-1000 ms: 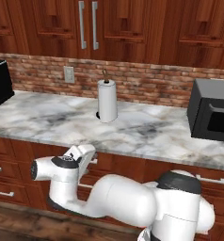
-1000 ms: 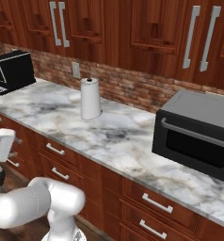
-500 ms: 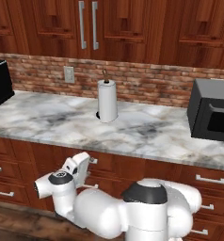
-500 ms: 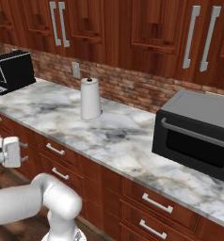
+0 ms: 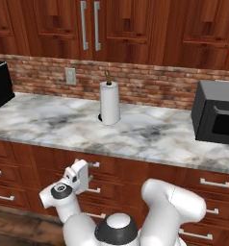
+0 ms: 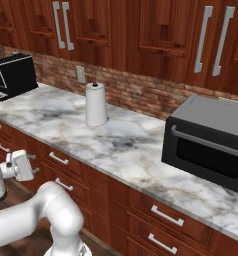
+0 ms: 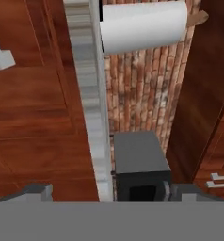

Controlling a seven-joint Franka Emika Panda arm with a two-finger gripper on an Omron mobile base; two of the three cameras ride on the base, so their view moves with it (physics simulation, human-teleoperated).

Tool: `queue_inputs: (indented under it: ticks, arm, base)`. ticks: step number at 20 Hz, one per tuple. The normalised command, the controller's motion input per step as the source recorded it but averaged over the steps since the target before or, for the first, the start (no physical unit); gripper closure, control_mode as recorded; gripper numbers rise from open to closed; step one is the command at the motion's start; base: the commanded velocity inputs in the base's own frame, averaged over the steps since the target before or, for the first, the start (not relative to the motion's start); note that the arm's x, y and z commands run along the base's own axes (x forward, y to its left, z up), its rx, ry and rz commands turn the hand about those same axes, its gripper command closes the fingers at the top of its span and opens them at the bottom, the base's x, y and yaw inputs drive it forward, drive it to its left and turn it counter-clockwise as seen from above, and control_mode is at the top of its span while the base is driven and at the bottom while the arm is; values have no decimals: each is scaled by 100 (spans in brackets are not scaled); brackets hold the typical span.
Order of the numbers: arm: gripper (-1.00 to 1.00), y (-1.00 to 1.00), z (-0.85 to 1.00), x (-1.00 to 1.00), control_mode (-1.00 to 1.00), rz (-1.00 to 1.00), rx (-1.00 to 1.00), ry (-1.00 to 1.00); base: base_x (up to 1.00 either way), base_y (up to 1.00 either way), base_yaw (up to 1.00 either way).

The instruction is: Take a straw from the drawer in front and place it inside the glass cup on the dining counter.

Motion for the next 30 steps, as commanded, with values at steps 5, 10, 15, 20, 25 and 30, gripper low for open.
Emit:
queue_inputs:
  ticks: [5, 10, 15, 20, 25, 30]
  arm:
    - [-100, 0, -29, 47, -100, 0, -7, 0]
    - [-100, 0, -33, 37, -100, 4, -4, 0]
    - [-100, 0, -37, 42, -100, 7, -1, 0]
    - [-100, 3, -33, 48, -100, 6, 0, 0]
    - [-100, 3, -39, 39, -100, 4, -3, 0]
    - [-100, 4, -40, 31, -100, 2, -4, 0]
  base:
    - [0, 0, 0]
    - [0, 0, 0]
    - [0, 0, 0]
    - [0, 0, 0]
    - [0, 0, 0]
    - [0, 0, 0]
